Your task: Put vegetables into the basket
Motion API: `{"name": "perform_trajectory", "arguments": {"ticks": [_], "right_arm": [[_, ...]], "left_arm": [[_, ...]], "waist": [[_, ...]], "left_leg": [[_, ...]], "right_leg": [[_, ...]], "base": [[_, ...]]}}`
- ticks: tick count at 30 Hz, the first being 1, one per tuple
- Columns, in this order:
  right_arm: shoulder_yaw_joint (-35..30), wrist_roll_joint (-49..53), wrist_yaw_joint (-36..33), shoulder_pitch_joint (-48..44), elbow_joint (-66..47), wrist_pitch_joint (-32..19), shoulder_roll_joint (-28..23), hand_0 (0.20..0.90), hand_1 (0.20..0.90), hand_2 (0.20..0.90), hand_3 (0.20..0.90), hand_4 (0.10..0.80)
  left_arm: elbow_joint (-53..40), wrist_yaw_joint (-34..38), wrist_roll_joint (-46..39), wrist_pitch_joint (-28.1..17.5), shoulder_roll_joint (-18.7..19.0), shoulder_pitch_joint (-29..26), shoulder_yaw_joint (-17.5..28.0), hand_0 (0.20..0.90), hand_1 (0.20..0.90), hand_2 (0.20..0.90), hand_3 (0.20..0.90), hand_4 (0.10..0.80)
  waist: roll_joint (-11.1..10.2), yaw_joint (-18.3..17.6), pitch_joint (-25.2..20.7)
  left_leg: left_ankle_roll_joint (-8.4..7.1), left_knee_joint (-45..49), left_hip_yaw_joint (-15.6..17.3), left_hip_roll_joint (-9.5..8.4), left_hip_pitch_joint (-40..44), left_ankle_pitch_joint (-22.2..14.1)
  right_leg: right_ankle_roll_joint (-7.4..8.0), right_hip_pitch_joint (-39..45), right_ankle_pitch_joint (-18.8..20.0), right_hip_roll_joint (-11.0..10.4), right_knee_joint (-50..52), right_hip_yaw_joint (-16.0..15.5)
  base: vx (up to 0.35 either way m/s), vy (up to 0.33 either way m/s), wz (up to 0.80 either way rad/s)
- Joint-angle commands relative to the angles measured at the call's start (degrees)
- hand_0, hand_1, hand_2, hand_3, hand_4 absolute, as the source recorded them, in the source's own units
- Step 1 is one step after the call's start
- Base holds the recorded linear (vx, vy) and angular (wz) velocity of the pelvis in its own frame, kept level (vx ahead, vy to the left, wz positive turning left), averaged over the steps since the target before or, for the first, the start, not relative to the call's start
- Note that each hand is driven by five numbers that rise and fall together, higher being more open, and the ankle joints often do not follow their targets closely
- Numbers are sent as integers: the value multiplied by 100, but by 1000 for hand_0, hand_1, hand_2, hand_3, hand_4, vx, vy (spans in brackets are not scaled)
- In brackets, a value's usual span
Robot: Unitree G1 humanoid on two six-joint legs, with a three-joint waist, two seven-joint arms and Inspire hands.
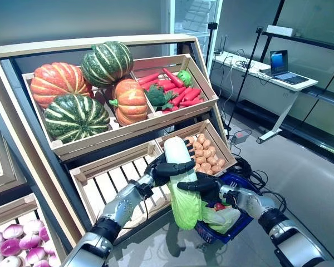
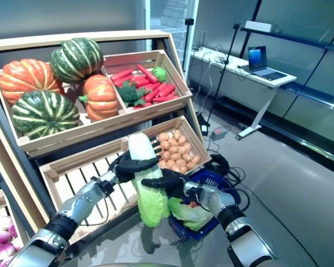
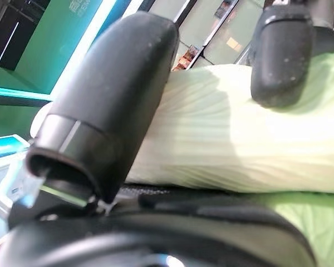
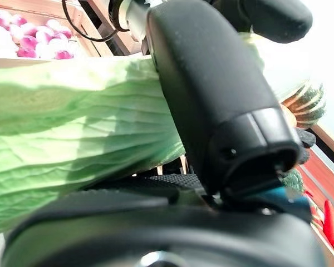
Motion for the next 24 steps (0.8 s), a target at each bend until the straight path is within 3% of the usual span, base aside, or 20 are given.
{"name": "perform_trajectory", "arguments": {"ticks": [1,10,24], "right_arm": [[-870,-17,-381,-619,724,-376,-450,300,300,300,300,400],[-1707,128,-895,-283,906,-617,-929,300,300,300,300,400],[-2365,311,-1493,-245,1365,-1090,-1303,300,300,300,300,400]], "left_arm": [[-91,-558,-4,-531,-196,-777,367,900,900,900,900,800],[645,-403,129,-768,189,-517,1018,900,900,900,900,800],[1572,918,361,-1383,507,-460,1638,900,900,900,900,800]], "waist": [[85,120,-41],[101,87,19],[113,106,190]], "left_leg": [[140,6,-55,-68,159,-345],[134,6,-19,-51,147,-348],[99,6,-89,-56,28,-336]], "right_leg": [[-314,-19,24,-42,163,-56],[-305,-35,6,-29,182,-59],[-328,-61,-83,13,211,-148]], "base": [[21,-13,-6],[30,-17,-3],[41,-13,1]]}}
